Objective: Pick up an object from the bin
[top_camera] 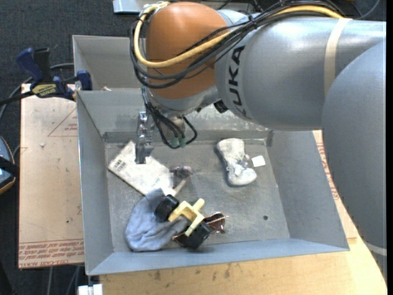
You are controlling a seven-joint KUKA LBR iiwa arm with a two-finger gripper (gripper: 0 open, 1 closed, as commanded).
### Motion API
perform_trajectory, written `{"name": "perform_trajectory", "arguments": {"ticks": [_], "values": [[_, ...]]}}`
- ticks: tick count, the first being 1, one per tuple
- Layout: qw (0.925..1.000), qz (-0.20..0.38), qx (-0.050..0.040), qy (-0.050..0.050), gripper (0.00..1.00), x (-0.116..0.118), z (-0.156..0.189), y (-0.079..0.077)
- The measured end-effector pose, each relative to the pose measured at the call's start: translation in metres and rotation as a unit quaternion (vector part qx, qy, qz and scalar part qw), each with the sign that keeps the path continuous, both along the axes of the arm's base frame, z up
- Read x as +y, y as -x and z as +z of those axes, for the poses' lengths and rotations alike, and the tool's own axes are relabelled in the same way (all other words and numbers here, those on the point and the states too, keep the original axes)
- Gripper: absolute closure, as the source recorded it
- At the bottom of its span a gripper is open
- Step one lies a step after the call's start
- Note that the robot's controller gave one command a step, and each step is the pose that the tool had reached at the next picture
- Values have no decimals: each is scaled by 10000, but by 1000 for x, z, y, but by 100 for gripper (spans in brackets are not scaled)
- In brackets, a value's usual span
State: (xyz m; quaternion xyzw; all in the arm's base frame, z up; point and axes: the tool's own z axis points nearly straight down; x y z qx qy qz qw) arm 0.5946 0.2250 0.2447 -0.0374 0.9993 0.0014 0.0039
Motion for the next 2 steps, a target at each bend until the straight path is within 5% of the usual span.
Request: {"name": "perform_trajectory", "arguments": {"ticks": [1, 2], "values": [[9993, -374, 44, 5, 100, -17, -26, -35], [9921, 1254, 57, 20, 0, -56, -57, 59]]}}
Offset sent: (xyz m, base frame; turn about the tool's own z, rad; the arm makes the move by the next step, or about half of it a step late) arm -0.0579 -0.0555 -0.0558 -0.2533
